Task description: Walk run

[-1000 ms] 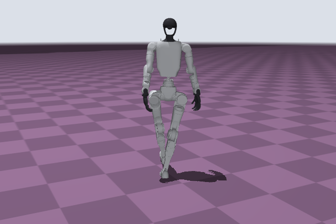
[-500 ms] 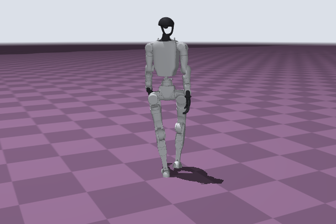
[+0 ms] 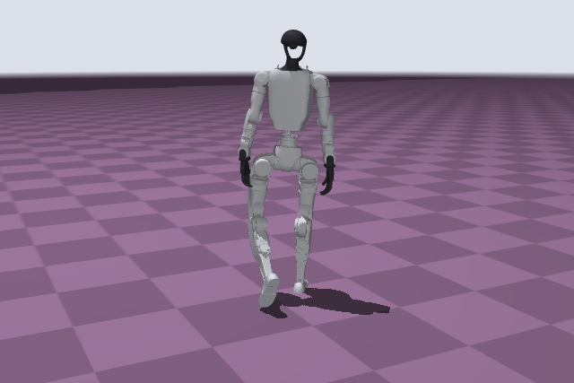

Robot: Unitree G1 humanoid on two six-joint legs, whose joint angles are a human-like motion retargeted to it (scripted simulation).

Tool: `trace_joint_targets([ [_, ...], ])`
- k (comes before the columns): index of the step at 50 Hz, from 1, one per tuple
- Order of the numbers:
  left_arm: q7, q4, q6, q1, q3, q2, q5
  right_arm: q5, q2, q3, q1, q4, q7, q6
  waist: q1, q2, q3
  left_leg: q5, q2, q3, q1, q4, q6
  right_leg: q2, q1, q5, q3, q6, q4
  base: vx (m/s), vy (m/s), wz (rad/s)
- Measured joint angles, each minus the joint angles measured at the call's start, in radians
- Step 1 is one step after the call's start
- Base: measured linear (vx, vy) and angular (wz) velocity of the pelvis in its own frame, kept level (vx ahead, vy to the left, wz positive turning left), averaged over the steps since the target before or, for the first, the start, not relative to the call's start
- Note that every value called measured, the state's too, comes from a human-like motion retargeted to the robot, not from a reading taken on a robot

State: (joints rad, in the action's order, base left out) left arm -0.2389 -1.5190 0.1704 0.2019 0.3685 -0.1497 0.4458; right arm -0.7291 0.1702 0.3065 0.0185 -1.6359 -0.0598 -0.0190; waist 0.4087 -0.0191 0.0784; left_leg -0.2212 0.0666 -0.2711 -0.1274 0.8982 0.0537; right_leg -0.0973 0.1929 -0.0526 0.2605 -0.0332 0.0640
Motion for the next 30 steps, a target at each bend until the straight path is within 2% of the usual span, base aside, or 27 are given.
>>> trace_joint_targets([
  [2, 0.012, -0.020, -0.005, 0.047, 0.044, 0.007, -0.007, -0.005, 0.017, -0.029, -0.035, 0.025, 0.006, -0.012, -0.095, -0.027, 0.000, 0.056, -0.017, -0.072, -0.059, -0.025, 0.013, 0.014, -0.025, 0.019, -0.068, -0.002, -0.007, 0.62, -0.20, -1.22],
  [3, 0.020, -0.033, -0.004, 0.067, 0.060, 0.009, -0.021, -0.007, 0.026, -0.041, -0.052, 0.038, 0.005, -0.020, -0.131, -0.036, -0.001, 0.089, -0.035, -0.076, -0.094, -0.053, 0.000, 0.025, -0.036, 0.027, -0.084, -0.010, -0.012, 0.56, -0.14, -1.11],
  [6, 0.024, -0.075, -0.012, 0.110, 0.109, 0.014, -0.079, -0.020, 0.059, -0.064, -0.110, 0.069, -0.009, -0.036, -0.182, -0.029, -0.014, 0.145, -0.098, -0.014, -0.192, -0.227, -0.021, 0.067, -0.080, 0.054, -0.073, -0.025, -0.032, 0.67, -0.11, -0.28],
  [12, -0.003, -0.140, -0.047, 0.145, 0.177, 0.030, -0.171, -0.020, 0.109, -0.059, -0.198, 0.118, -0.016, -0.042, -0.206, 0.004, -0.050, 0.200, -0.150, -0.021, -0.274, -0.694, 0.051, 0.164, -0.190, 0.145, -0.048, -0.060, -0.042, 0.63, -0.07, 0.36],
  [16, 0.001, -0.123, 0.006, 0.149, 0.192, 0.055, -0.160, 0.024, 0.113, -0.044, -0.213, 0.134, -0.009, -0.054, -0.215, -0.011, -0.048, 0.296, -0.222, -0.084, -0.285, -0.898, 0.048, 0.181, -0.256, 0.190, 0.014, -0.057, -0.042, 0.69, -0.12, 0.47],
  [18, 0.005, -0.105, 0.039, 0.145, 0.187, 0.066, -0.138, 0.047, 0.104, -0.037, -0.204, 0.137, -0.007, -0.059, -0.233, -0.018, -0.048, 0.320, -0.211, -0.177, -0.270, -0.908, 0.027, 0.192, -0.286, 0.198, 0.027, -0.051, -0.026, 0.78, -0.12, 0.16],
  [20, 0.002, -0.085, 0.061, 0.137, 0.184, 0.073, -0.091, 0.058, 0.091, -0.025, -0.182, 0.136, -0.007, -0.063, -0.264, -0.034, -0.034, 0.312, -0.187, -0.286, -0.247, -0.855, 0.096, 0.188, -0.303, 0.179, 0.028, -0.034, -0.003, 0.78, -0.12, -0.16],
  [22, 0.008, -0.075, 0.077, 0.129, 0.182, 0.071, -0.041, 0.040, 0.071, -0.009, -0.147, 0.131, -0.014, -0.062, -0.304, -0.056, -0.008, 0.303, -0.189, -0.288, -0.236, -0.830, 0.145, 0.167, -0.321, 0.121, 0.043, 0.000, 0.026, 0.89, -0.11, -0.32],
  [23, 0.016, -0.076, 0.082, 0.123, 0.177, 0.064, -0.025, 0.020, 0.059, 0.002, -0.125, 0.128, -0.018, -0.058, -0.321, -0.062, 0.007, 0.260, -0.205, -0.228, -0.237, -0.832, 0.165, 0.158, -0.330, 0.074, 0.064, 0.021, 0.045, 1.06, -0.07, -0.20],
  [25, 0.036, -0.087, 0.084, 0.110, 0.163, 0.049, -0.021, -0.027, 0.033, 0.014, -0.077, 0.116, -0.021, -0.047, -0.339, -0.077, 0.044, 0.232, -0.223, -0.140, -0.233, -0.816, 0.202, 0.135, -0.337, -0.077, 0.092, 0.074, 0.105, 1.22, -0.03, -0.03],
  [26, 0.043, -0.094, 0.080, 0.098, 0.160, 0.043, -0.037, -0.050, 0.021, 0.009, -0.056, 0.103, -0.016, -0.039, -0.338, -0.075, 0.056, 0.251, -0.218, -0.105, -0.235, -0.791, 0.206, 0.133, -0.323, -0.177, 0.077, 0.100, 0.159, 1.16, 0.00, 0.16],
  [28, 0.045, -0.101, 0.075, 0.063, 0.145, 0.033, -0.087, -0.085, 0.005, -0.010, -0.025, 0.074, -0.008, -0.025, -0.312, -0.051, 0.063, 0.285, -0.184, -0.078, -0.218, -0.744, 0.204, 0.179, -0.265, -0.347, -0.003, 0.139, 0.305, 0.96, 0.01, 0.65],
  [30, 0.039, -0.088, 0.078, 0.011, 0.120, 0.028, -0.148, -0.113, 0.004, -0.034, -0.011, 0.041, -0.024, -0.017, -0.287, 0.000, 0.048, 0.312, -0.140, -0.082, -0.168, -0.730, 0.204, 0.242, -0.186, -0.470, -0.040, 0.138, 0.483, 0.81, 0.00, 0.96],
])
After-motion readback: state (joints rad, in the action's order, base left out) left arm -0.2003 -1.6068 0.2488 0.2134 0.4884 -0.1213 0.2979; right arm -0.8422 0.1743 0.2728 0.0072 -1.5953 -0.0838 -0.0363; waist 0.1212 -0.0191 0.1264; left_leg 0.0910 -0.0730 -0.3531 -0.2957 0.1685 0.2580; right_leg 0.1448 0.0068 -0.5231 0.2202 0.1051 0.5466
